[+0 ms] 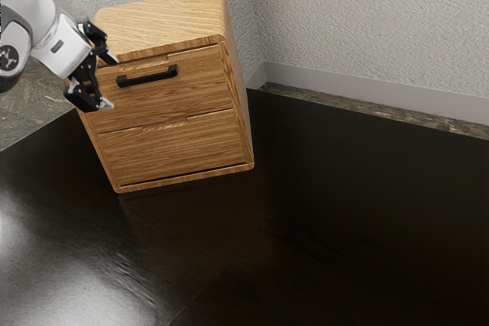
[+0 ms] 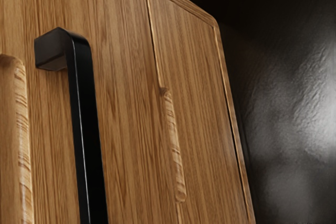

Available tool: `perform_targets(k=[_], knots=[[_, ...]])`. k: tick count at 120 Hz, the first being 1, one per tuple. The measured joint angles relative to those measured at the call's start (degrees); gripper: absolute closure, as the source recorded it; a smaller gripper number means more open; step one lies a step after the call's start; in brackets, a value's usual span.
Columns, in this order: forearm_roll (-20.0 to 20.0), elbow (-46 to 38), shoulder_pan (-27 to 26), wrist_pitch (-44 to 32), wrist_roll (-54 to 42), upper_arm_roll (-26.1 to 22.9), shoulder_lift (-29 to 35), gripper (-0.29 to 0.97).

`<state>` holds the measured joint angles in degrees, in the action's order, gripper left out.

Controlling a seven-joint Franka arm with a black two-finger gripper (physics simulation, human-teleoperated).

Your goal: Pull the drawer handle with one arm to open the drawer

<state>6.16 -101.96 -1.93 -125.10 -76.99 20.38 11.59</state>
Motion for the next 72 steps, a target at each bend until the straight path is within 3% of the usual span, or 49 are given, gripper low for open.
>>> perform_targets(k=[72], knots=[[-0.4, -1.43, -0.36, -3.16, -0.66, 1.24, -1.81, 0.0]])
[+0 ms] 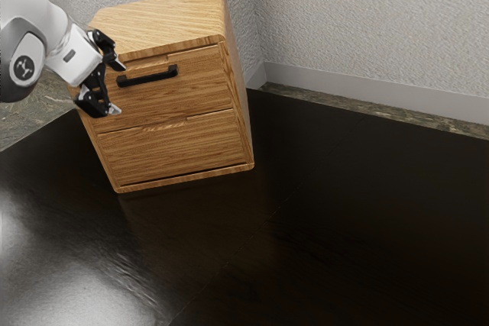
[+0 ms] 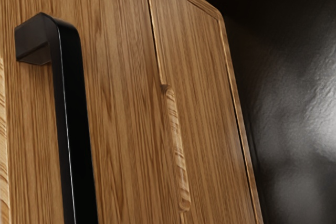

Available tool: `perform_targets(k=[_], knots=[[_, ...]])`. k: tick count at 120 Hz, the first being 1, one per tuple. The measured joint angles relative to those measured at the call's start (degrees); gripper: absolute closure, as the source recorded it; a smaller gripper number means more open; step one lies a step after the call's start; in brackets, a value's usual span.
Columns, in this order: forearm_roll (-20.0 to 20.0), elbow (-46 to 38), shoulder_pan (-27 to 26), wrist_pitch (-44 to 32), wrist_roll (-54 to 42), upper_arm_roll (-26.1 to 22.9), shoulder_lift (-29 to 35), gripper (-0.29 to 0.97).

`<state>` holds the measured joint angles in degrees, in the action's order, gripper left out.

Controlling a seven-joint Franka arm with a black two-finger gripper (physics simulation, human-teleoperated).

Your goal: Pull the drawer handle with one arm to open the drawer

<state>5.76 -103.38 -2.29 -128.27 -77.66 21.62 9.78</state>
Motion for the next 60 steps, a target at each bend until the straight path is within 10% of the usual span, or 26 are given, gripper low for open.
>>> perform_targets(k=[60], knots=[[-1.31, 0.17, -0.15, -3.29, -0.22, 0.0, -3.36, 0.0]])
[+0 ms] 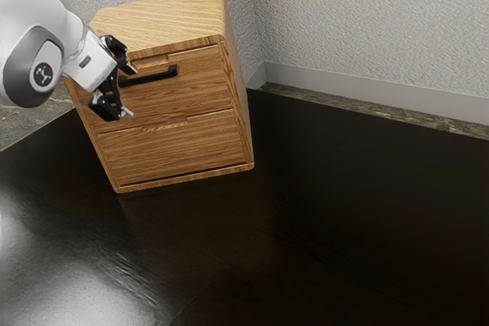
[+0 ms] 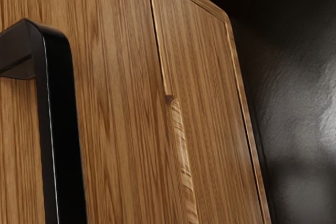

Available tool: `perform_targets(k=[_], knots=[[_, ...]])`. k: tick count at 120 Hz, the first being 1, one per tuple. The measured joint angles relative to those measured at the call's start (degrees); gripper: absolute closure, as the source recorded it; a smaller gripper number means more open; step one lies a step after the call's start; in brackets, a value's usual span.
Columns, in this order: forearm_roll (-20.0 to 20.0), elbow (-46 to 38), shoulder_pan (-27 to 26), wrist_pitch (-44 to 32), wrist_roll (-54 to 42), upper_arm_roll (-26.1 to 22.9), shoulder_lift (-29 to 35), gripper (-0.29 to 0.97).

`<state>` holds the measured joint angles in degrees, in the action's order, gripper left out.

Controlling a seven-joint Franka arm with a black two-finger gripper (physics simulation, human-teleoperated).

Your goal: Pull the drawer handle with one arm to open the drawer

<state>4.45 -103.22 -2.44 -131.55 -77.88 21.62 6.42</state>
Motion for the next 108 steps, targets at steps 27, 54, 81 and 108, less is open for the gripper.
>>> perform_targets(k=[27, 54, 81, 108], knots=[[-1.13, 0.0, 0.18, -0.59, -0.05, -0.08, -1.3, 0.0], [-1.54, -1.55, -2.12, -0.98, -0.04, -0.15, -0.56, 0.0], [-1.25, -13.62, -7.48, -1.04, 0.09, -0.09, 15.11, 0.04], [1.11, -7.33, -12.88, 3.46, 0.79, -0.22, 22.99, 0.01]])
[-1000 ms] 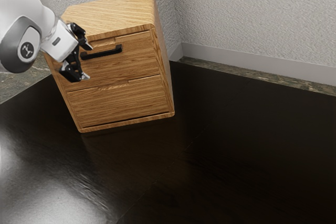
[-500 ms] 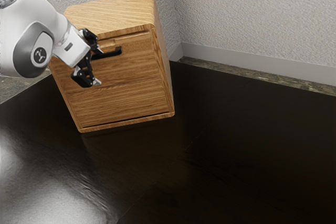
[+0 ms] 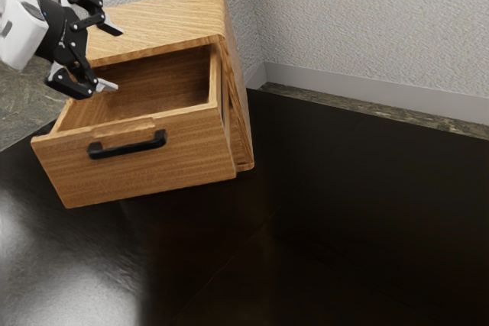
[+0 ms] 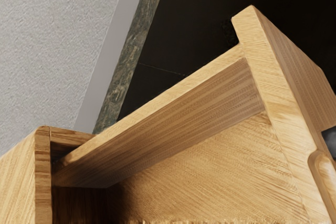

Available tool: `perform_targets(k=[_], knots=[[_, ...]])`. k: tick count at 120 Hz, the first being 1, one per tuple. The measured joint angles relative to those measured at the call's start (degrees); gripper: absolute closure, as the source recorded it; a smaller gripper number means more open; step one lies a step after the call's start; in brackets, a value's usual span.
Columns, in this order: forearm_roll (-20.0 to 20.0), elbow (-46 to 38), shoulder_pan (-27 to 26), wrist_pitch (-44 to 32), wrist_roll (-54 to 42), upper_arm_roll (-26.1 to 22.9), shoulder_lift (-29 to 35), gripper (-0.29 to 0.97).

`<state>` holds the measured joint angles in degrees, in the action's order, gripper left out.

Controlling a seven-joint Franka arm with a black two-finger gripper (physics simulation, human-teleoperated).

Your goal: Pull the drawer handle with one arm to open the drawer

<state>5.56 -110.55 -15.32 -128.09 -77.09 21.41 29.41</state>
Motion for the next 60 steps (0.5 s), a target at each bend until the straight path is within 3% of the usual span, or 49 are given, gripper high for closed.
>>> perform_targets(k=[12, 29, 44, 60], knots=[[0.66, 6.25, -0.13, 5.74, 3.68, -0.44, -4.32, 0.0], [3.75, 18.07, -0.18, 22.06, 15.22, -4.05, -10.21, 0.0], [4.53, 22.66, -1.37, 33.78, 24.37, -5.94, -15.23, 0.0], [3.1, 25.1, -1.63, 39.77, 31.34, -6.65, -20.08, 0.0]])
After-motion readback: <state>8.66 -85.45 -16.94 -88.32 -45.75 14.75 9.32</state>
